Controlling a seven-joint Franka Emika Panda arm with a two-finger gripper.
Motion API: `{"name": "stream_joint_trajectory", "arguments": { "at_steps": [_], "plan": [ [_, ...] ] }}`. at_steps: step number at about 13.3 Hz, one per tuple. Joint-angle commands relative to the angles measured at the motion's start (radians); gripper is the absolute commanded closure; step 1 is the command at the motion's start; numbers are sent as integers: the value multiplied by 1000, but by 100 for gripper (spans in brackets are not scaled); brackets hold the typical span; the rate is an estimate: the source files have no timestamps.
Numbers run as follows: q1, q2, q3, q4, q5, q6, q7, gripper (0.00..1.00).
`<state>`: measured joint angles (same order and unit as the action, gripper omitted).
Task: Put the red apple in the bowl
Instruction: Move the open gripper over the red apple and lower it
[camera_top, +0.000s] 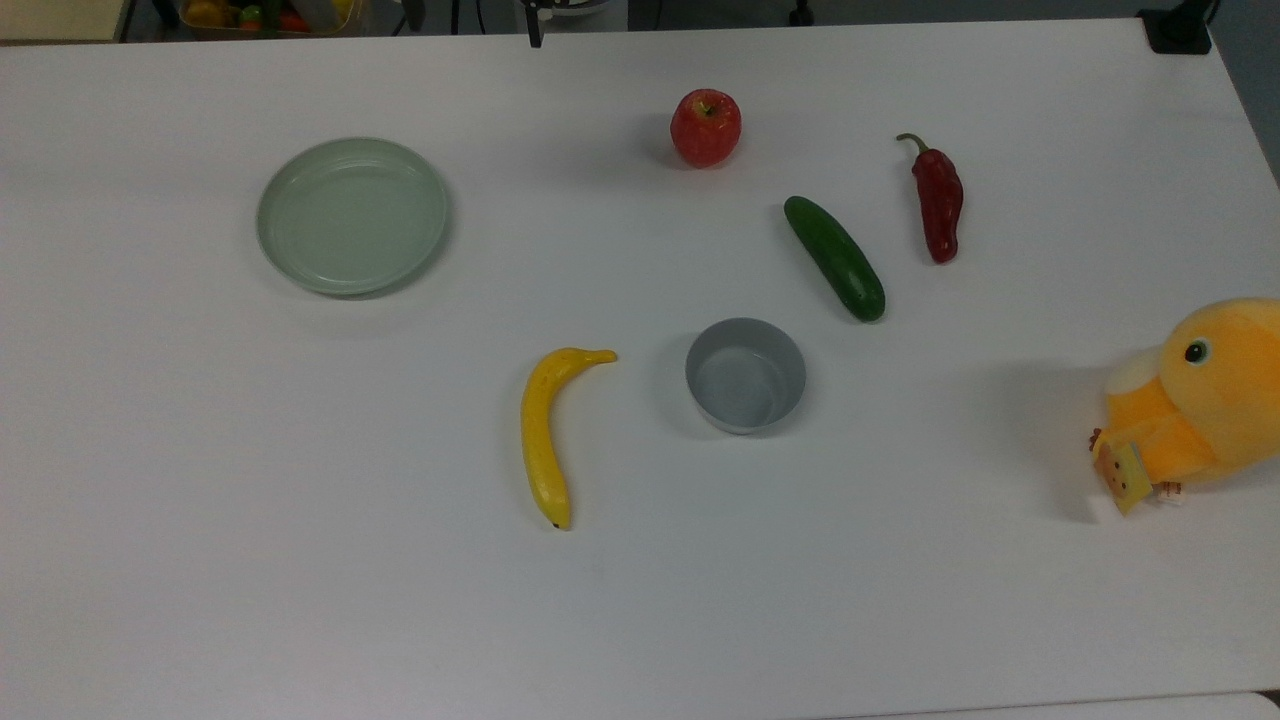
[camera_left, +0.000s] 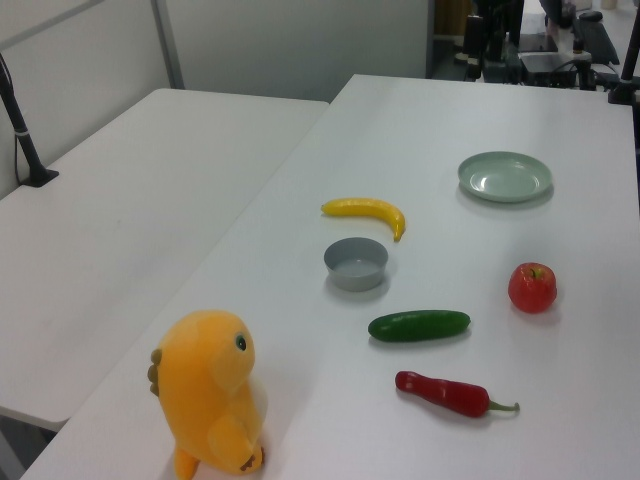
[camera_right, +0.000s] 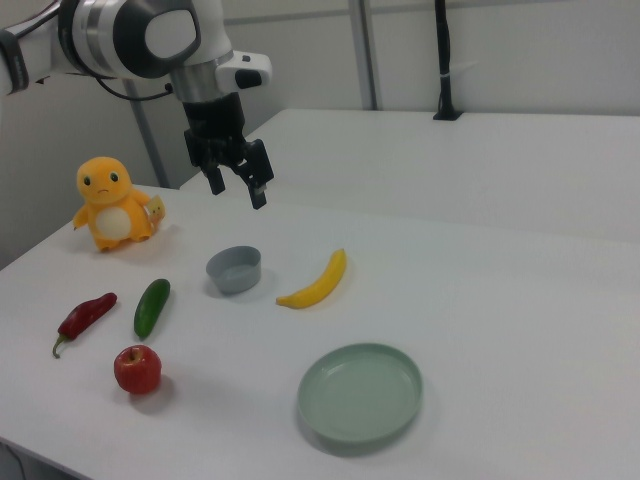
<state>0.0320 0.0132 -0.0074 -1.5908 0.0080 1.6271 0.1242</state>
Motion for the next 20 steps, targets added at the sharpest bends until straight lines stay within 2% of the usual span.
{"name": "stream_joint_trajectory", "arguments": {
  "at_steps": [1, 7, 9, 13, 14, 17, 20],
  "plan": [
    [11, -44, -17, -82, 29, 83, 26, 0],
    [11, -47, -17, -92, 29, 85, 17, 0],
    [23, -58, -10, -135, 29, 94, 23, 0],
    [101, -198, 12, -378, 32, 241, 29, 0],
    [109, -219, 15, -415, 32, 269, 31, 0],
    [167, -243, 17, -498, 33, 301, 29, 0],
    [241, -219, 23, -583, 33, 362, 28, 0]
  ]
}}
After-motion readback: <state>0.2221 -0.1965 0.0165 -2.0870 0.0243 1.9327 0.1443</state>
